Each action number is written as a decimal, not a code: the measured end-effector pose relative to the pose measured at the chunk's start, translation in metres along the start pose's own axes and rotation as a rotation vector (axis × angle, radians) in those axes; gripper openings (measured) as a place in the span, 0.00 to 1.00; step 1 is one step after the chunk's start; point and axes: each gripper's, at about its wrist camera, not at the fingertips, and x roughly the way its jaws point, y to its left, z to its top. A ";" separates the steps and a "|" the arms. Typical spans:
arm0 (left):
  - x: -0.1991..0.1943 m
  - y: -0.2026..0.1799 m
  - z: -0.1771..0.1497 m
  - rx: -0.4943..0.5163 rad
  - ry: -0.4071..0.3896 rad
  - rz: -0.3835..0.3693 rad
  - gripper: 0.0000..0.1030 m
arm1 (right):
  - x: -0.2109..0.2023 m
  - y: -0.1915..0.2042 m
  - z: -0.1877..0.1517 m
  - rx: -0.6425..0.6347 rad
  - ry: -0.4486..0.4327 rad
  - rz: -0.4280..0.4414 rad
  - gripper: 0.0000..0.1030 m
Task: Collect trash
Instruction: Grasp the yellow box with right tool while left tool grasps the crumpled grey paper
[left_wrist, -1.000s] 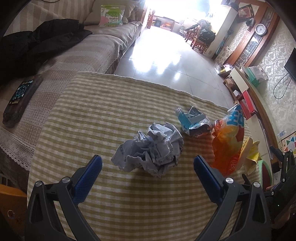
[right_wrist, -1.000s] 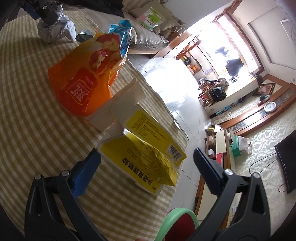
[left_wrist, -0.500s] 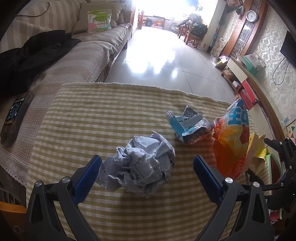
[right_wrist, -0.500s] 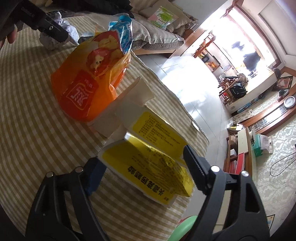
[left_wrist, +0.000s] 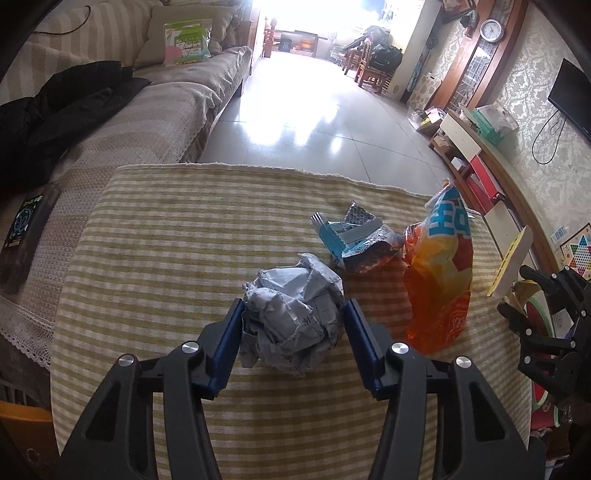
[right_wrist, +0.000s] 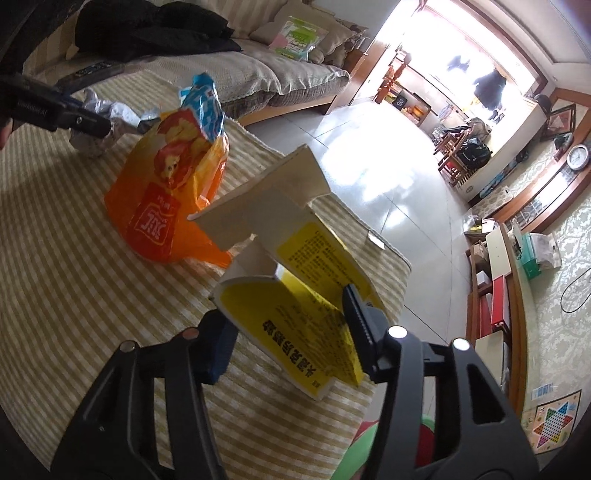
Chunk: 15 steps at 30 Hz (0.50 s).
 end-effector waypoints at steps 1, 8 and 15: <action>-0.003 0.000 -0.002 0.000 -0.003 0.000 0.50 | -0.005 -0.003 0.000 0.019 -0.007 0.010 0.49; -0.020 0.002 -0.017 -0.010 -0.029 0.004 0.49 | -0.038 -0.006 -0.007 0.111 -0.062 0.047 0.39; -0.047 0.001 -0.026 -0.008 -0.059 -0.001 0.49 | -0.074 0.003 -0.010 0.211 -0.100 0.096 0.30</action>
